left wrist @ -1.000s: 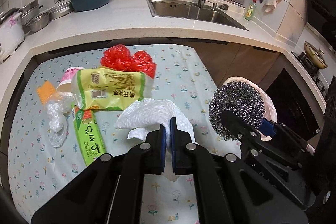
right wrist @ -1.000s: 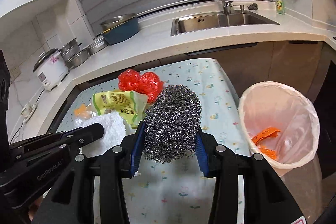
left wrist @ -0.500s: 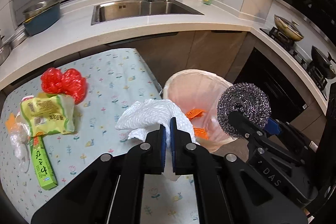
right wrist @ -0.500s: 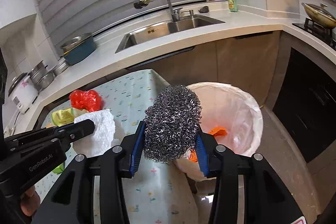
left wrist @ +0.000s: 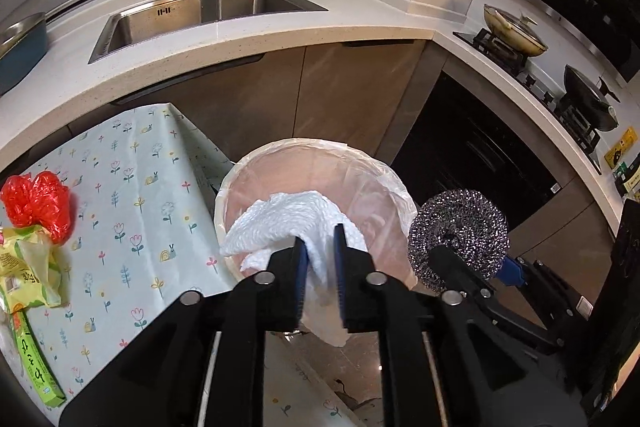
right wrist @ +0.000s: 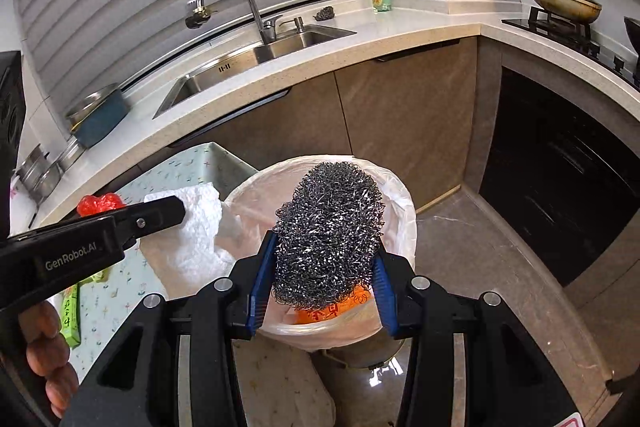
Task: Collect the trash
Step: 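Carry the paper towel and steel wool over the trash bin with both tools, then open both tools to drop the towel and steel wool into the bin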
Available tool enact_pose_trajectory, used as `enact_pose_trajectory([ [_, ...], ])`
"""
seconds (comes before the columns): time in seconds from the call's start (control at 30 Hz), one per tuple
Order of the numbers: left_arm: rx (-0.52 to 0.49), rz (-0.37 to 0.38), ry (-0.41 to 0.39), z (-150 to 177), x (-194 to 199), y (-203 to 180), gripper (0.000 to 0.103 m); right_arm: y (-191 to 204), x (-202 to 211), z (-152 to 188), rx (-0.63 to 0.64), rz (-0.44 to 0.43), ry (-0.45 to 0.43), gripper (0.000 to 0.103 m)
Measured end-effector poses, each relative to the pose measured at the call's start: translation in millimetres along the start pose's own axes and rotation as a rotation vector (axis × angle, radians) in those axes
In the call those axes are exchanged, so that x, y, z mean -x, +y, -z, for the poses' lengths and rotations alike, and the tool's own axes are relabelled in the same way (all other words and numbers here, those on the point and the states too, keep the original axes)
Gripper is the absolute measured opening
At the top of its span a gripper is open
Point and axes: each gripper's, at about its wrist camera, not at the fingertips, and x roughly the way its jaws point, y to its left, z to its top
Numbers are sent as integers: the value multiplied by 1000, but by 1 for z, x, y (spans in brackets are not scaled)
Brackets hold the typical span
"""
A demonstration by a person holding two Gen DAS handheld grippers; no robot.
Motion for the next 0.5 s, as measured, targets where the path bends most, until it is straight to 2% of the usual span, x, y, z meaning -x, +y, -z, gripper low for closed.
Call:
enact_pose_trajectory([
  [0.03, 7, -2, -7, -1, -1, 0, 35, -1, -2, -1, 1, 1, 1, 43],
  [0.13, 18, -7, -33, -3, 0, 0, 48, -1, -7, -3, 10, 3, 2, 43],
  [0.5, 24, -59, -57, -5, 4, 16, 48, 9, -20, -8, 35, -6, 12, 43],
])
